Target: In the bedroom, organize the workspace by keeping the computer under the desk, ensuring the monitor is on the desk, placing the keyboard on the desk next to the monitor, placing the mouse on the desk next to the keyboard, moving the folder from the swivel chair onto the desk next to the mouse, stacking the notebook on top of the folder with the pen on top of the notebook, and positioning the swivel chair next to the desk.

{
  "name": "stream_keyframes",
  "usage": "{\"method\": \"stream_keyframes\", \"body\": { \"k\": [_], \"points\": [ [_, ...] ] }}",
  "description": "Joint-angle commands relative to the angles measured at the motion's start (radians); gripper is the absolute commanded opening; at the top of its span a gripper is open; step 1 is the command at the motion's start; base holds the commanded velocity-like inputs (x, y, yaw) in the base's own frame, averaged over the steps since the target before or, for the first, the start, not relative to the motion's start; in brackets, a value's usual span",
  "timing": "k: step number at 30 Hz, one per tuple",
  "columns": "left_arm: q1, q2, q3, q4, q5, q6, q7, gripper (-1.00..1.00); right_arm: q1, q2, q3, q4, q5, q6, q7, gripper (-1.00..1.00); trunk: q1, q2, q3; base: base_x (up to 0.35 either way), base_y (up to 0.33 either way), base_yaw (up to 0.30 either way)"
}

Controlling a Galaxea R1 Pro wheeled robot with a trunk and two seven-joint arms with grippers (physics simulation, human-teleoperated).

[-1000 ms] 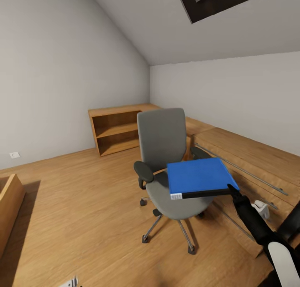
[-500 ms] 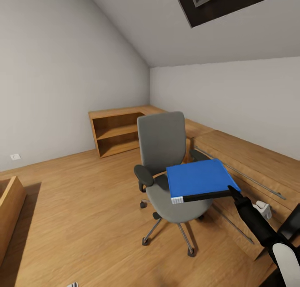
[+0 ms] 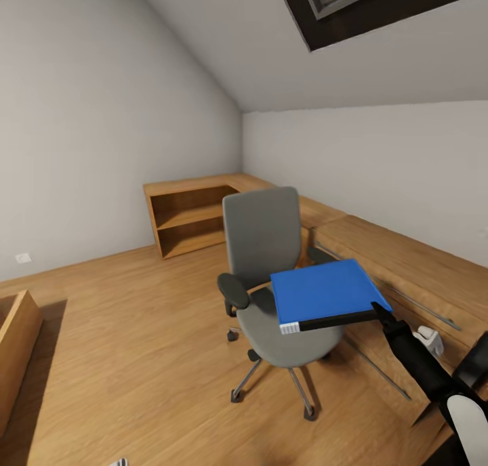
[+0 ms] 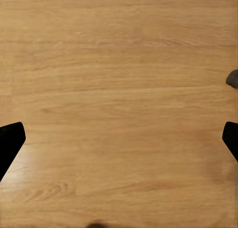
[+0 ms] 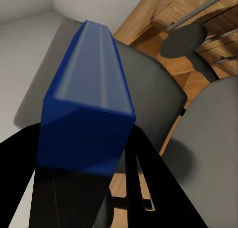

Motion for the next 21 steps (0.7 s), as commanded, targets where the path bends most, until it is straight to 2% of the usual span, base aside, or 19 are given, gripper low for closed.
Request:
{"method": "stream_keyframes", "body": {
  "k": [1, 6, 16, 19, 21],
  "points": [
    [0.0, -0.001, -0.001, -0.003, 0.009, 0.004, 0.005, 1.0, -0.001, 0.0, -0.002, 0.0, -0.003, 0.006, 0.002, -1.0, -0.004, 0.007, 0.002, 0.0, 0.0, -0.167],
    [0.0, -0.018, -0.003, -0.002, 0.009, 0.004, 0.004, 1.0, -0.001, -0.002, -0.002, 0.0, -0.003, 0.007, 0.004, -1.0, -0.023, 0.042, 0.018, 0.0, 0.0, -0.165],
    [0.0, -0.02, -0.013, -0.002, 0.008, 0.008, 0.005, 1.0, -0.001, 0.001, -0.001, 0.0, -0.002, 0.002, 0.002, -1.0, -0.061, 0.112, 0.049, 0.0, 0.0, -0.026],
    [0.0, -0.02, -0.019, -0.005, 0.005, 0.011, 0.005, 1.0, -0.001, -0.001, -0.001, 0.0, -0.001, 0.001, 0.003, -1.0, -0.073, 0.133, 0.059, 0.0, 0.0, -0.269],
    [0.0, -0.019, -0.03, 0.055, -0.029, 0.009, 0.007, 1.0, -0.001, -0.002, -0.002, 0.0, -0.001, 0.001, 0.003, -1.0, -0.081, 0.147, 0.065, 0.0, 0.0, -0.291]
  ]
}}
